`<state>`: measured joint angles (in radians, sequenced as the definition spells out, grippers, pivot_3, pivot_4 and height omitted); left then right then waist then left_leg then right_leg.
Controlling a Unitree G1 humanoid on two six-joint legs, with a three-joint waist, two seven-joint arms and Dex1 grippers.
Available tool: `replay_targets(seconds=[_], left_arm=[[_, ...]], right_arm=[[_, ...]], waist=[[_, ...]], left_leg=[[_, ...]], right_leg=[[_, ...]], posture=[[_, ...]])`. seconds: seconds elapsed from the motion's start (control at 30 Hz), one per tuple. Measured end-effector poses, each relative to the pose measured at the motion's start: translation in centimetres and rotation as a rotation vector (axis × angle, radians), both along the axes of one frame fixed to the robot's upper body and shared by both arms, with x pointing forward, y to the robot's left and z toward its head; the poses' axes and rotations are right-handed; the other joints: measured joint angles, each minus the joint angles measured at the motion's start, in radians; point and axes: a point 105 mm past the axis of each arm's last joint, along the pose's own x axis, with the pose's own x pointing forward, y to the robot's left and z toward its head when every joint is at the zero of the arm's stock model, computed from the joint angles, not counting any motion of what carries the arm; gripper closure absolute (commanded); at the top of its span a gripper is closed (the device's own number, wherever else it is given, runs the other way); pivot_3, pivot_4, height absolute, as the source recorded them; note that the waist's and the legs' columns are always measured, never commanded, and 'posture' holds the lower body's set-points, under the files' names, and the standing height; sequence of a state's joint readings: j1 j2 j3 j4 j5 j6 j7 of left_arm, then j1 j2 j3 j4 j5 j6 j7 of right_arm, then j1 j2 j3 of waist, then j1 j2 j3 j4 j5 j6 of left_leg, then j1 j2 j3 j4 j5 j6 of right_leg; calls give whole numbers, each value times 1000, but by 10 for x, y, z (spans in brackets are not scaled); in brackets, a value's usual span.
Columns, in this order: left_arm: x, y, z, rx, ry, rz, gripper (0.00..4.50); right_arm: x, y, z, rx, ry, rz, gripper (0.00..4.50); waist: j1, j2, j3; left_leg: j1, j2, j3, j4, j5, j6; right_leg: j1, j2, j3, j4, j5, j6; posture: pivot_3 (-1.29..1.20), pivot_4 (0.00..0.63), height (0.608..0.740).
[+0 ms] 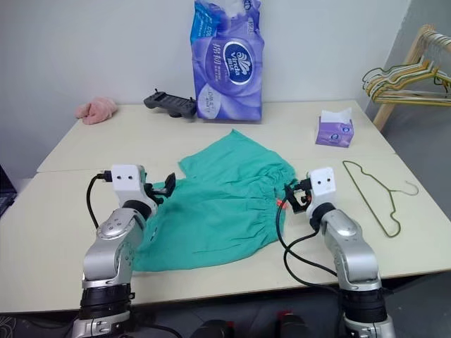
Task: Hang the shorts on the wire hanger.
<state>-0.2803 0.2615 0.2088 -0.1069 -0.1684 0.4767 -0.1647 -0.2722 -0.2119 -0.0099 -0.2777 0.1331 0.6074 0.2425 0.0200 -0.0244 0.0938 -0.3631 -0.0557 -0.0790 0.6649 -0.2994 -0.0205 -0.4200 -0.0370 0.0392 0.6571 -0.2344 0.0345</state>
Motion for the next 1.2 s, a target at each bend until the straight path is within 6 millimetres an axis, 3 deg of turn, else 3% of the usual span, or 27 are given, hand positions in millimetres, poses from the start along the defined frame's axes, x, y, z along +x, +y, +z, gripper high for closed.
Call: replay_targets(seconds=[0.2,0.87,1.03,1.2], left_arm=[[0,-7,1,25,-1,-58,564],[-5,-1,12,74,-8,-104,564],[-8,-4,20,109,-10,-160,564],[-25,-15,28,181,31,-392,564]], right_arm=[[3,0,6,-5,-28,-13,430],[1,-1,6,-65,-34,47,430],[-2,0,6,-115,-21,139,430],[-17,0,13,-218,-3,361,430]], waist=[[-1,0,0],[3,0,0],[3,0,0],[2,1,1]], left_leg=[[0,0,0,0,0,0],[0,0,0,0,0,0],[0,0,0,0,0,1],[0,1,0,0,-2,4]], right_leg=[[0,0,0,0,0,0],[0,0,0,0,0,0],[0,0,0,0,0,0],[0,1,0,-1,0,0]], posture=[[37,65,740],[81,81,740],[84,92,740],[89,107,740]])
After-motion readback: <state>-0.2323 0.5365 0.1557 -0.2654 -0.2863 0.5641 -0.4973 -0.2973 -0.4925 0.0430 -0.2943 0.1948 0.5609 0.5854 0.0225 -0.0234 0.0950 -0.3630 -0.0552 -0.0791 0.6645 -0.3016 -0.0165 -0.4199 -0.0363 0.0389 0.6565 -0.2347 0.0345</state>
